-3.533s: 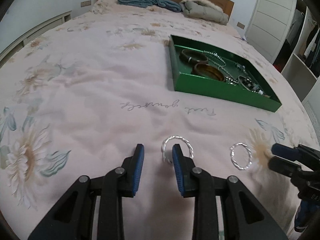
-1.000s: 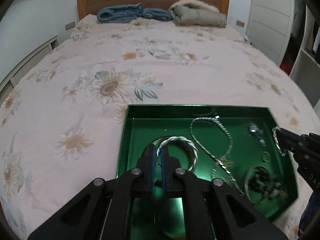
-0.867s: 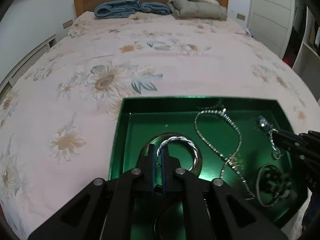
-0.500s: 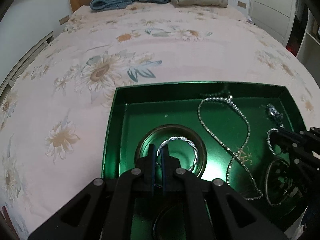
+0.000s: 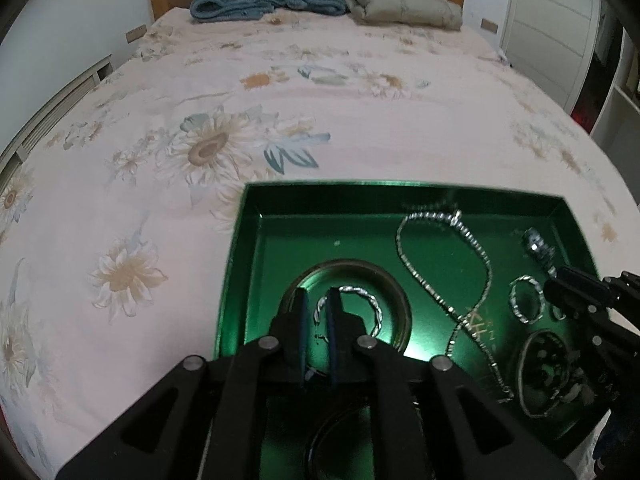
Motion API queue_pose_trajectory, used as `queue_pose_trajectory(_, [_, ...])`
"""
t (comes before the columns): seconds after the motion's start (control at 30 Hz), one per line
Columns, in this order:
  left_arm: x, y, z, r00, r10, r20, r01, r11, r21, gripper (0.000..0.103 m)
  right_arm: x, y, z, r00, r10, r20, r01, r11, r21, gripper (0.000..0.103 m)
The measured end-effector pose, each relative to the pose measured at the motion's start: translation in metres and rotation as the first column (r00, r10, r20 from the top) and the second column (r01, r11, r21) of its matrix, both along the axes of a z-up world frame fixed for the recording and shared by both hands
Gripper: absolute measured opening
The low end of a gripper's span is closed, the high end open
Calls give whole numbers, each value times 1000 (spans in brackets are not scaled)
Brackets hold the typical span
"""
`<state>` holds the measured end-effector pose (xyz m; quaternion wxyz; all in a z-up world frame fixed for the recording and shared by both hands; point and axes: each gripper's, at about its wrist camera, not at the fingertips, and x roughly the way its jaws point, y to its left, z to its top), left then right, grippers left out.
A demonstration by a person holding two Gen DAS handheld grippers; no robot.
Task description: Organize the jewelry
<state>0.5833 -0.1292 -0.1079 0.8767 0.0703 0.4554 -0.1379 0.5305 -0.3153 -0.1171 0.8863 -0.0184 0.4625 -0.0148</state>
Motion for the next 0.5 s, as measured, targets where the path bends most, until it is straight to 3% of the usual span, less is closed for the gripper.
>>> queue_pose_trajectory(0.23, [-29,21,40,995,18,98,-12,998,-65,28,-27,0,34,996,-14,85,9,999,49,28])
queue_pose_trajectory(0.3, [-46,28,52,992,18,126,-8,997,-76,37,-39,2,43,994,-13,108,8,999,47,34])
queue_pose_trajectory(0.4, [-82,40,72,983,17,181,-3,997,-76,41,-65,11,59,989,2,148,-11,998,57,45])
queue_pose_trajectory(0.5, [-116,55,87,976,23,215,-5,996,-87,49,-93,19,73,983,12,181,-25,997,72,48])
